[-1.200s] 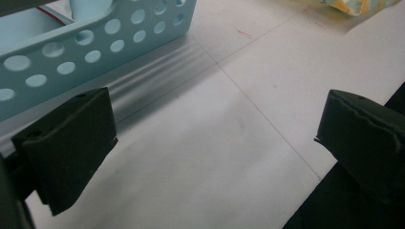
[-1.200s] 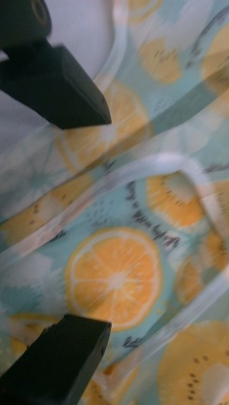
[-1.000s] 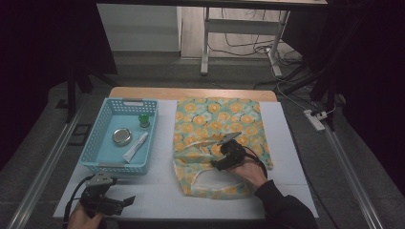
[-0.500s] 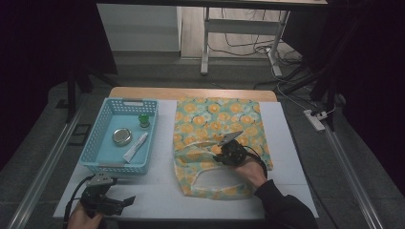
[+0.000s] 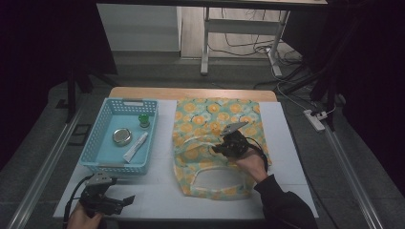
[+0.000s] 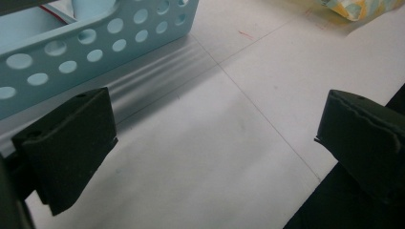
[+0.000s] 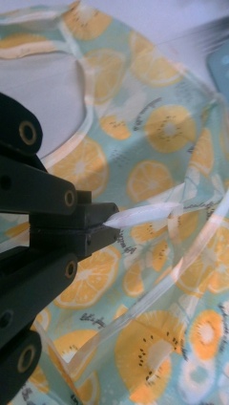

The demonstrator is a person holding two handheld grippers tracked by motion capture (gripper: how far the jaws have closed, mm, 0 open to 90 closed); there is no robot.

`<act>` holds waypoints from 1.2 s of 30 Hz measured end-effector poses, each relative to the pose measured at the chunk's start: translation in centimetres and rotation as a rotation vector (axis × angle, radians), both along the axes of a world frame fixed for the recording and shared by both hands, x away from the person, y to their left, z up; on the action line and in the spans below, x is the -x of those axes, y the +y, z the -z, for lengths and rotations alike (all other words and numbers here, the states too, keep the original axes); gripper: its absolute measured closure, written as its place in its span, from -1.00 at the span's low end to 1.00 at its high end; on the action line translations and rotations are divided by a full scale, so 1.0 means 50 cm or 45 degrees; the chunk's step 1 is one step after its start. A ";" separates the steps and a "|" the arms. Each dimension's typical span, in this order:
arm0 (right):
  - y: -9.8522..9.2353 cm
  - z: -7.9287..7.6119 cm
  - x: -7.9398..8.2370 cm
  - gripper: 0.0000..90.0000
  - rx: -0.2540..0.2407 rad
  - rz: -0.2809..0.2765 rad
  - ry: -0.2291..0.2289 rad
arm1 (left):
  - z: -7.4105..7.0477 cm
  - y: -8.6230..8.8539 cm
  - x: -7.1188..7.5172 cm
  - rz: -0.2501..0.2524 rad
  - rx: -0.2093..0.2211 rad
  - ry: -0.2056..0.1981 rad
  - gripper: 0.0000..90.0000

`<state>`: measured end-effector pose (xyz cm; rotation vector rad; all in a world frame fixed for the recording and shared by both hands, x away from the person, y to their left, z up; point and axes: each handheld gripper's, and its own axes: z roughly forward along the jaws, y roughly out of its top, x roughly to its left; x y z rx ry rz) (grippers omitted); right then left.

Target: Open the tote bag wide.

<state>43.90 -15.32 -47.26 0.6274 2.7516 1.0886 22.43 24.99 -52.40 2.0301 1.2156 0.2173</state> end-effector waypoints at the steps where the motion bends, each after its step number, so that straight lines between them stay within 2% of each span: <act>1: 0.002 -0.006 -0.002 0.99 -0.019 0.005 0.000 | 0.000 0.000 0.000 0.000 0.000 0.000 -1.00; 3: 0.005 -0.015 -0.004 0.99 -0.039 0.009 0.014 | 0.000 0.000 0.000 -0.001 0.001 -0.001 -1.00; 11: 0.031 -0.056 -0.014 0.99 -0.057 -0.018 -0.069 | 0.000 0.001 0.000 -0.007 0.005 0.001 -1.00; 20: 0.038 -0.090 -0.042 0.99 -0.125 0.003 -0.044 | 0.000 0.002 0.000 -0.012 0.006 0.002 -1.00; 36: 0.053 -0.113 -0.077 0.99 -0.219 0.053 -0.015 | 0.000 0.005 0.000 -0.025 0.016 0.003 -1.00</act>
